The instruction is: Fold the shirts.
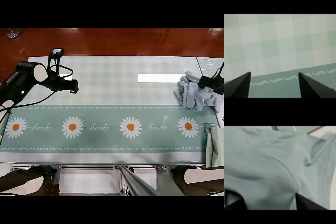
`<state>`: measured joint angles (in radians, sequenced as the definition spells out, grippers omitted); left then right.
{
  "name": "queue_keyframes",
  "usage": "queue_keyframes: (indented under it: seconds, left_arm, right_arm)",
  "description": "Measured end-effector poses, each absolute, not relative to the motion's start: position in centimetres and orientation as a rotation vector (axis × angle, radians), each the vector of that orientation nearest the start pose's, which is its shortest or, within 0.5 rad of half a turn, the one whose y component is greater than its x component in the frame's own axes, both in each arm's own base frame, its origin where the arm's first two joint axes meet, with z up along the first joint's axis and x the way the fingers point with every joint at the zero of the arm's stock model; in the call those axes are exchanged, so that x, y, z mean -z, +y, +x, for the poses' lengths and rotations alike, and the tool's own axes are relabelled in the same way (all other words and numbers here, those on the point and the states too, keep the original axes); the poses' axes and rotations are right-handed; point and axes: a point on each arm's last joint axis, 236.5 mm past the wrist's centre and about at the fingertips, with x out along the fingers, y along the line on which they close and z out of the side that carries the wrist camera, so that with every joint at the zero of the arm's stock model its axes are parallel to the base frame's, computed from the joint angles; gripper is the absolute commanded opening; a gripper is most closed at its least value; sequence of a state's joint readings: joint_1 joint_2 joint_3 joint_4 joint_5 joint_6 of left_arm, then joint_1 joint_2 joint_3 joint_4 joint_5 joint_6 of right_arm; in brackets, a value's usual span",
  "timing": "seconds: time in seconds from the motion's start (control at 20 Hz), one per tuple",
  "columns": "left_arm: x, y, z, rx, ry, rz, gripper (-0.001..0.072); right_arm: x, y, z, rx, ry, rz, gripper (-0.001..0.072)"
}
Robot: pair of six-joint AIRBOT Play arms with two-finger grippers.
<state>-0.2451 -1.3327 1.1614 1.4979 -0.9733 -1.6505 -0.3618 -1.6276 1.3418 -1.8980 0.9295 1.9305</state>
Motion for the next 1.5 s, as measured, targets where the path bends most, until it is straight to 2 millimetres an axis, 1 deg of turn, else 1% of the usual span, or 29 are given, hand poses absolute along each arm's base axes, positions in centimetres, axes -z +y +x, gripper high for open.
queue_keyframes:
  seconds: [0.1, 0.15, 0.2, 0.25, 0.35, 0.4, 0.45, 0.5, 0.55, 0.6, 0.65, 0.7, 0.75, 0.8, 0.85, 0.9, 1.0, 1.05, 1.1, 1.15, 1.2, 1.25, 1.3, 1.35, 1.4, 1.5]
  left_arm:
    - [-0.1, -11.7, 40.4, 0.195, 1.174, -0.013, 0.0703]
    - [0.0, -11.6, 40.1, 0.194, 1.187, -0.011, 0.0703]
    - [0.2, -11.7, 39.7, 0.198, 1.203, -0.007, 0.0703]
    - [0.6, -11.8, 38.9, 0.205, 1.235, 0.007, 0.0703]
    - [1.1, -12.0, 37.5, 0.228, 1.287, 0.041, 0.0703]
    - [1.2, -11.6, 36.8, 0.23, 1.314, 0.065, 0.0703]
    - [1.1, -10.7, 36.3, 0.218, 1.332, 0.104, 0.0703]
    - [0.7, -9.7, 35.9, 0.201, 1.341, 0.128, 0.0703]
    - [-0.1, -8.6, 35.6, 0.18, 1.338, 0.141, 0.0703]
    - [-1.2, -7.7, 35.6, 0.164, 1.313, 0.145, 0.0703]
    - [-2.7, -6.8, 35.7, 0.146, 1.274, 0.143, 0.0703]
    - [-4.3, -6.1, 35.8, 0.133, 1.223, 0.137, 0.0703]
    - [-6.5, -5.7, 36.0, 0.126, 1.151, 0.124, 0.0703]
    - [-8.4, -5.6, 35.9, 0.127, 1.084, 0.107, 0.0703]
    - [-10.3, -5.8, 35.6, 0.138, 1.02, 0.083, 0.0703]
    - [-12.0, -6.0, 35.0, 0.148, 0.96, 0.062, 0.0703]
    - [-14.1, -6.1, 33.7, 0.157, 0.845, 0.018, 0.0703]
    - [-14.4, -6.2, 32.9, 0.157, 0.803, -0.015, 0.0703]
    - [-14.4, -6.3, 32.0, 0.16, 0.772, -0.052, 0.0703]
    - [-14.2, -6.6, 31.2, 0.167, 0.75, -0.086, 0.0703]
    - [-13.6, -7.0, 30.4, 0.178, 0.746, -0.121, 0.0702]
    - [-12.9, -7.4, 29.5, 0.19, 0.75, -0.157, 0.0703]
    - [-12.3, -7.9, 28.9, 0.204, 0.753, -0.189, 0.0703]
    - [-11.6, -8.3, 28.4, 0.216, 0.766, -0.215, 0.0702]
    - [-11.1, -8.7, 27.9, 0.227, 0.78, -0.242, 0.0702]
    - [-10.5, -9.2, 27.4, 0.24, 0.796, -0.274, 0.0703]
  right_arm:
    - [6.3, -23.8, 41.5, 0.661, 1.208, 0.221, 0.0609]
    - [7.0, -23.9, 41.0, 0.657, 1.232, 0.243, 0.0534]
    - [7.6, -23.7, 40.8, 0.645, 1.249, 0.264, 0.0307]
    - [8.2, -23.4, 40.6, 0.627, 1.268, 0.286, 0.0015]
    - [8.5, -22.4, 40.7, 0.572, 1.295, 0.312, 0.0025]
    - [8.3, -21.8, 41.0, 0.543, 1.3, 0.332, 0.0025]
    - [7.4, -21.0, 41.5, 0.511, 1.297, 0.349, 0.0026]
    - [5.4, -20.4, 43.0, 0.476, 1.249, 0.362, 0.0025]
    - [3.0, -19.9, 44.3, 0.449, 1.194, 0.357, 0.0025]
    - [-0.3, -19.4, 45.7, 0.424, 1.119, 0.337, 0.0025]
    - [-3.8, -18.9, 47.1, 0.401, 1.031, 0.306, 0.0025]
    - [-7.9, -18.1, 48.4, 0.375, 0.93, 0.274, 0.0025]
    - [-12.7, -16.6, 49.7, 0.338, 0.809, 0.246, 0.0025]
    - [-17.0, -15.1, 50.3, 0.303, 0.707, 0.218, 0.0025]
    - [-21.6, -13.1, 50.4, 0.264, 0.597, 0.192, 0.0025]
    - [-25.8, -11.1, 49.9, 0.225, 0.504, 0.167, 0.0025]
    - [-32.3, -6.6, 47.6, 0.138, 0.374, 0.117, 0.0025]
    - [-34.9, -4.2, 46.2, 0.086, 0.321, 0.094, 0.0025]
    - [-37.2, -1.6, 44.6, 0.029, 0.277, 0.07, 0.0025]
    - [-38.6, 0.8, 43.0, -0.03, 0.254, 0.052, 0.0025]
    - [-39.7, 3.1, 41.3, -0.086, 0.238, 0.03, 0.0025]
    - [-40.3, 5.0, 39.8, -0.137, 0.235, 0.013, 0.0025]
    - [-40.2, 6.8, 38.5, -0.189, 0.254, -0.001, 0.0025]
    - [-39.2, 8.8, 37.3, -0.244, 0.3, -0.021, 0.0025]
    - [-37.7, 10.6, 36.3, -0.296, 0.354, -0.041, 0.0025]
    - [-33.4, 14.4, 34.7, -0.402, 0.48, -0.085, 0.0025]
